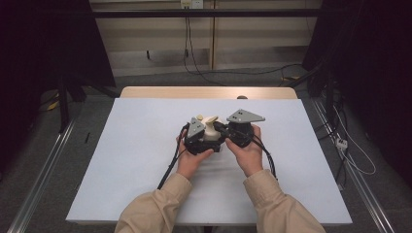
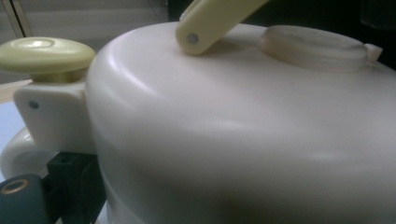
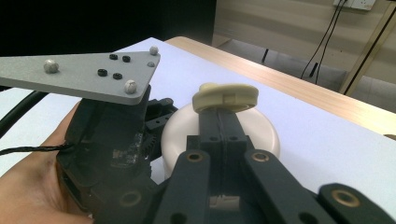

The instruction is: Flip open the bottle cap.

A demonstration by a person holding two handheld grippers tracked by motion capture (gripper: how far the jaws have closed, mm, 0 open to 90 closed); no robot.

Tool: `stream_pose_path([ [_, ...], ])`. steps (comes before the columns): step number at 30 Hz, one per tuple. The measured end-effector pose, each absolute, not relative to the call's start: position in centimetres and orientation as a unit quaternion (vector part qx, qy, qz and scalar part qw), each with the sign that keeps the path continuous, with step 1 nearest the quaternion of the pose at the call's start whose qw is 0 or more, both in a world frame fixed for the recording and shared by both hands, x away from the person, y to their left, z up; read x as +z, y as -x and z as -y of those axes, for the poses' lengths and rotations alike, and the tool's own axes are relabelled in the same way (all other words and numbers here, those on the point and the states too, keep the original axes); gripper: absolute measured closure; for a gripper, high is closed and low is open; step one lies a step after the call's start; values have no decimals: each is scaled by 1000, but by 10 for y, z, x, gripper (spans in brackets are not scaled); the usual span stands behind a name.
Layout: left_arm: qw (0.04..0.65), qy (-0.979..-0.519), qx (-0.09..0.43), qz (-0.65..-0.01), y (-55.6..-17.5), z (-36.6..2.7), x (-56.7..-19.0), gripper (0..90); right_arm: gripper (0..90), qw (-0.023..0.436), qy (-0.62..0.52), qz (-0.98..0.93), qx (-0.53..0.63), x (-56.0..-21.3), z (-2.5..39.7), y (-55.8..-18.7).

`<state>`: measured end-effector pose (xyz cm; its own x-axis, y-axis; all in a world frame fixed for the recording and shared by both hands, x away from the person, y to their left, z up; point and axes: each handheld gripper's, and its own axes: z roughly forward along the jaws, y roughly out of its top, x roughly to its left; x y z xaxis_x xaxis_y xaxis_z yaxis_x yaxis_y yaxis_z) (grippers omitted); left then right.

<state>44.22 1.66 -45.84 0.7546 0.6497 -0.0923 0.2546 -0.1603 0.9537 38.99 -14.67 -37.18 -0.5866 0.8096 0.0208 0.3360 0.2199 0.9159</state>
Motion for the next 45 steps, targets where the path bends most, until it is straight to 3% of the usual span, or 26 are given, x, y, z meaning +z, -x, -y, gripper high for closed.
stream_pose_path([
  [45,572,-741,173,-305,-442,-16,-458,59,900,249,-390,-739,490,-366,143,-402],
])
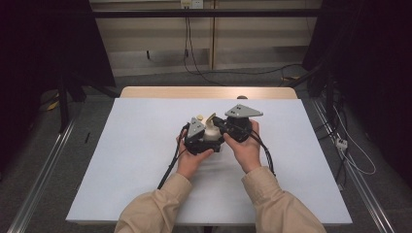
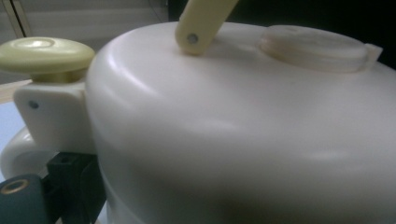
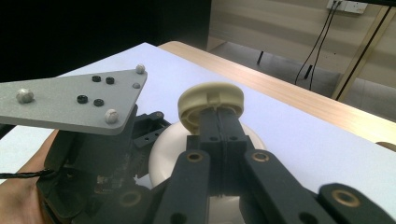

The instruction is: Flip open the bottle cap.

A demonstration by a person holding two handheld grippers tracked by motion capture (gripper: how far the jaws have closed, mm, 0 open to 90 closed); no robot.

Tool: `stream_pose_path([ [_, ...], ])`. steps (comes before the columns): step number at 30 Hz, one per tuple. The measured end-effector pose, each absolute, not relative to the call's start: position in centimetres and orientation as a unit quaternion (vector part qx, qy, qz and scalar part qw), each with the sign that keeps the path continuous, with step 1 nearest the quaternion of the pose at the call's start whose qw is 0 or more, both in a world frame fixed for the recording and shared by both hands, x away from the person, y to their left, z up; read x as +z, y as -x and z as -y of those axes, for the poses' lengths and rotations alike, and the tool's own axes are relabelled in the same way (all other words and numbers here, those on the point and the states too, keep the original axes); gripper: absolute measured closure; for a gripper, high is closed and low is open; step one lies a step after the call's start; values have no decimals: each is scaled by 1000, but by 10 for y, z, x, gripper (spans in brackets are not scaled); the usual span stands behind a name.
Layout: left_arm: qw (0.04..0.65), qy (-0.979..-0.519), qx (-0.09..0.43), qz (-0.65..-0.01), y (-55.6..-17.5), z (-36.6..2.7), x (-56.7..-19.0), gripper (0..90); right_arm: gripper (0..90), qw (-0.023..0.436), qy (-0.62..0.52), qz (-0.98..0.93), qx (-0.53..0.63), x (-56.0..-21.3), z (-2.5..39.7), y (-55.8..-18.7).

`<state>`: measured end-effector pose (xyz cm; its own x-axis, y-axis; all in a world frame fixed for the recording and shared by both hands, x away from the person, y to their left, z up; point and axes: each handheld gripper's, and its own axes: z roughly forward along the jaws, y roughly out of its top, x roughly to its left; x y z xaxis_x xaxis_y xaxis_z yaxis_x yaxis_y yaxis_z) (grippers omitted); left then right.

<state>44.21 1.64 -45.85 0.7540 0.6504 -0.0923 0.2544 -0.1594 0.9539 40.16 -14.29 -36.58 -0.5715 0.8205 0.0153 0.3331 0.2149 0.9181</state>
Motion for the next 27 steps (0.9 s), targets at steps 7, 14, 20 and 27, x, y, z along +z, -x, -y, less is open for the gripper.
stream_pose_path([
  [7,572,-742,173,-305,-442,-16,-458,59,900,248,-389,-739,491,-364,141,-404],
  [14,572,-742,173,-305,-442,-16,-458,59,900,248,-389,-738,492,-365,140,-406],
  [20,572,-741,173,-305,-442,-16,-459,59,900,246,-390,-739,492,-366,138,-408],
  [27,573,-741,173,-305,-442,-16,-459,59,900,249,-387,-740,490,-364,137,-410],
])
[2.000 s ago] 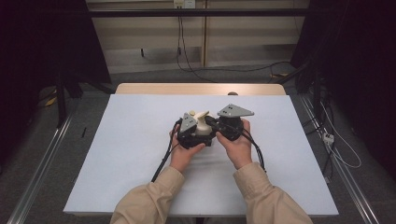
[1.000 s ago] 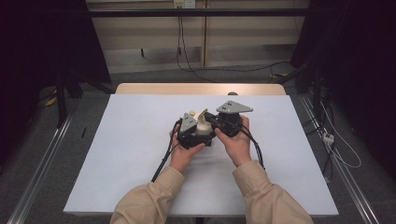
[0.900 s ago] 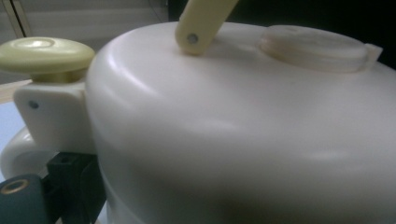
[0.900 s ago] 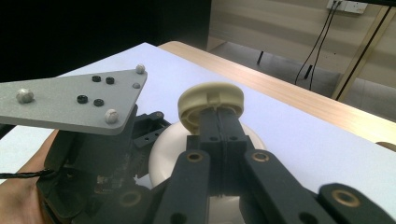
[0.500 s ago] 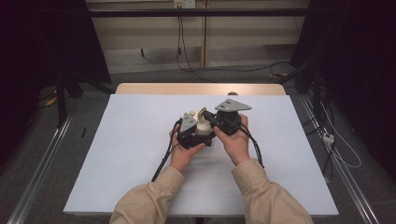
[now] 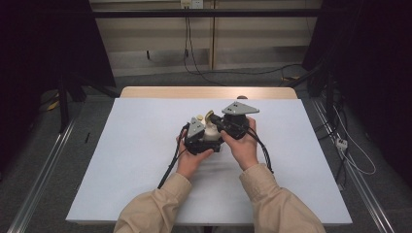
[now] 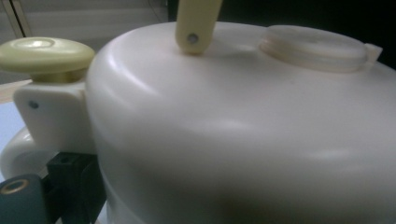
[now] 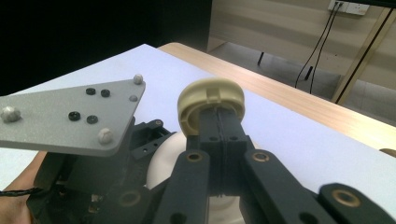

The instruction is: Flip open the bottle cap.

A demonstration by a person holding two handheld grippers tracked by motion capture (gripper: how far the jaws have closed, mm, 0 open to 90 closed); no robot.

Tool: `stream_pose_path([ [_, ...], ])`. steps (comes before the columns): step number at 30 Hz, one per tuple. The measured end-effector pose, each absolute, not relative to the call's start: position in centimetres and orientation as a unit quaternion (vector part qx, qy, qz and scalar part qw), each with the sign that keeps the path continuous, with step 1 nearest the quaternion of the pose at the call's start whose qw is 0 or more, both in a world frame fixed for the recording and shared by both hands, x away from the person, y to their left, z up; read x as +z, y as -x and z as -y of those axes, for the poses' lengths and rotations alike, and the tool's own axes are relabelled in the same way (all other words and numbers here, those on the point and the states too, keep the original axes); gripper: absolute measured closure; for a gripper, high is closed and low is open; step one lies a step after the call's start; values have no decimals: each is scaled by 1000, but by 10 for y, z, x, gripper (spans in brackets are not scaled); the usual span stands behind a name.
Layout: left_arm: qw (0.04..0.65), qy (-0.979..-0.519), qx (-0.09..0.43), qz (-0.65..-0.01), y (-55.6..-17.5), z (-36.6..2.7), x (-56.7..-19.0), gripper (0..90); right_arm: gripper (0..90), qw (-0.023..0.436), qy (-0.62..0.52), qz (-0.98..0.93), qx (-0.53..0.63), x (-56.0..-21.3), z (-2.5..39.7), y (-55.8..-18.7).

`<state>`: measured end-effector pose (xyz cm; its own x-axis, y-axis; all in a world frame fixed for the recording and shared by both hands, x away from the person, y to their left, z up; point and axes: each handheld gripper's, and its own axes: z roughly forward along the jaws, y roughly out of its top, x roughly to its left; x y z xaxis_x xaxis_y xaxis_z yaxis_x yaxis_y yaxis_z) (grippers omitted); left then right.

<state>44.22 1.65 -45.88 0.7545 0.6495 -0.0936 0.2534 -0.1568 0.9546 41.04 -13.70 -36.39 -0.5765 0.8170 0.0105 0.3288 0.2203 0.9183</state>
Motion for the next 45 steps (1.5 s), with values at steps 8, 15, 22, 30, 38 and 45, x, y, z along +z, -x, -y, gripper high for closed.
stream_pose_path([
  [8,574,-740,172,-305,-442,-17,-459,59,900,249,-388,-740,490,-363,133,-414],
  [15,577,-739,170,-305,-442,-17,-459,59,888,250,-382,-743,488,-363,128,-418],
  [22,578,-738,169,-304,-442,-17,-460,57,749,245,-383,-741,494,-361,133,-416],
  [30,560,-755,173,-295,-440,-19,-460,40,535,231,-385,-736,506,-363,146,-408],
  [38,548,-766,163,-295,-436,-28,-459,37,311,204,-390,-733,518,-370,159,-399],
  [45,536,-773,169,-294,-435,-26,-459,37,202,190,-382,-733,530,-377,169,-390],
])
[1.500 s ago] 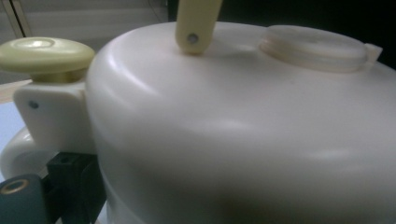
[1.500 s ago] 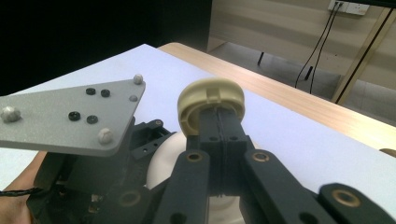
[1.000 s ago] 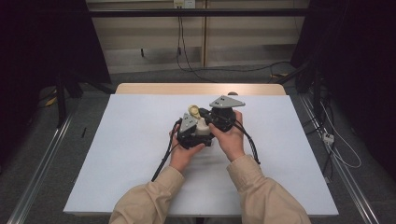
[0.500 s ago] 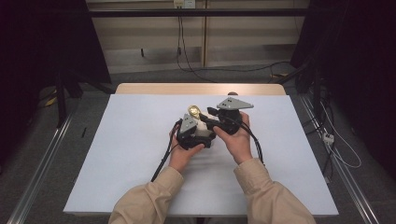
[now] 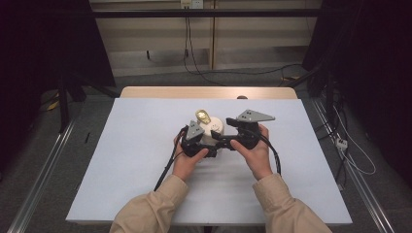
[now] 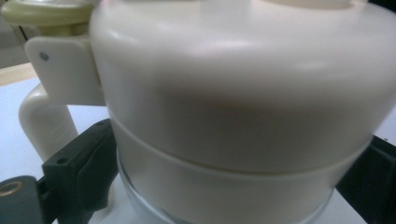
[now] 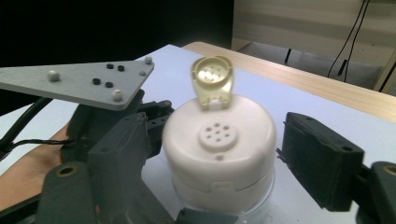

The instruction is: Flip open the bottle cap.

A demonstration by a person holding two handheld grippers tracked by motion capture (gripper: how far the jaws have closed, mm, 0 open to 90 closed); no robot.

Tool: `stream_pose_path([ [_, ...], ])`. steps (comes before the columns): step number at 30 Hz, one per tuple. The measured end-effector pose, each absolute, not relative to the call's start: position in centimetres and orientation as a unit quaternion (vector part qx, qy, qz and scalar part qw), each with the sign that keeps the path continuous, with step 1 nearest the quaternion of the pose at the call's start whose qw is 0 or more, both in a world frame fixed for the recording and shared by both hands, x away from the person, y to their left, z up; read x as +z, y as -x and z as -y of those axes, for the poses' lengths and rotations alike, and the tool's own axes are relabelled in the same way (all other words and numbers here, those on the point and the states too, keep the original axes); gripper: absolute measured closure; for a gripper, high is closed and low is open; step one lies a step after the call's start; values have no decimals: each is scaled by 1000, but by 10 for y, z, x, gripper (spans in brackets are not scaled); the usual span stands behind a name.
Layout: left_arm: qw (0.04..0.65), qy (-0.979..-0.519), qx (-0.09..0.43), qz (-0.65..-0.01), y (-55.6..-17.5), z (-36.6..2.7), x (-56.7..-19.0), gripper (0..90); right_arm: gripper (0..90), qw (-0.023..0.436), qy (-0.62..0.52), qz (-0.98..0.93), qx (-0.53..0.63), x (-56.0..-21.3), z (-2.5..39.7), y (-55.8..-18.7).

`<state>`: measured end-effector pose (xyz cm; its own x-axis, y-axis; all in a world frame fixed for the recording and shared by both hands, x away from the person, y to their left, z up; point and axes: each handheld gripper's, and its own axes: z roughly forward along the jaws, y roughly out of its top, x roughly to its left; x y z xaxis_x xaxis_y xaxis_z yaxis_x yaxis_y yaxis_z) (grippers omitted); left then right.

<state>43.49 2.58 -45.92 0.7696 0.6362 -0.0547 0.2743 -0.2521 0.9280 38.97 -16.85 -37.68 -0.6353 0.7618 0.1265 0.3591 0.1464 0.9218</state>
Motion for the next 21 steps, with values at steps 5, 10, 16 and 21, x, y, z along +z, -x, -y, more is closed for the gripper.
stream_pose_path([
  [5,532,-777,163,-296,-434,-27,-459,37,168,183,-385,-730,535,-380,178,-385],
  [10,528,-779,157,-300,-434,-28,-459,34,147,181,-384,-728,538,-385,184,-381],
  [16,520,-784,157,-299,-434,-28,-460,33,137,185,-379,-734,532,-391,187,-375],
  [21,515,-786,163,-300,-433,-27,-459,33,139,186,-377,-734,533,-391,190,-371],
])
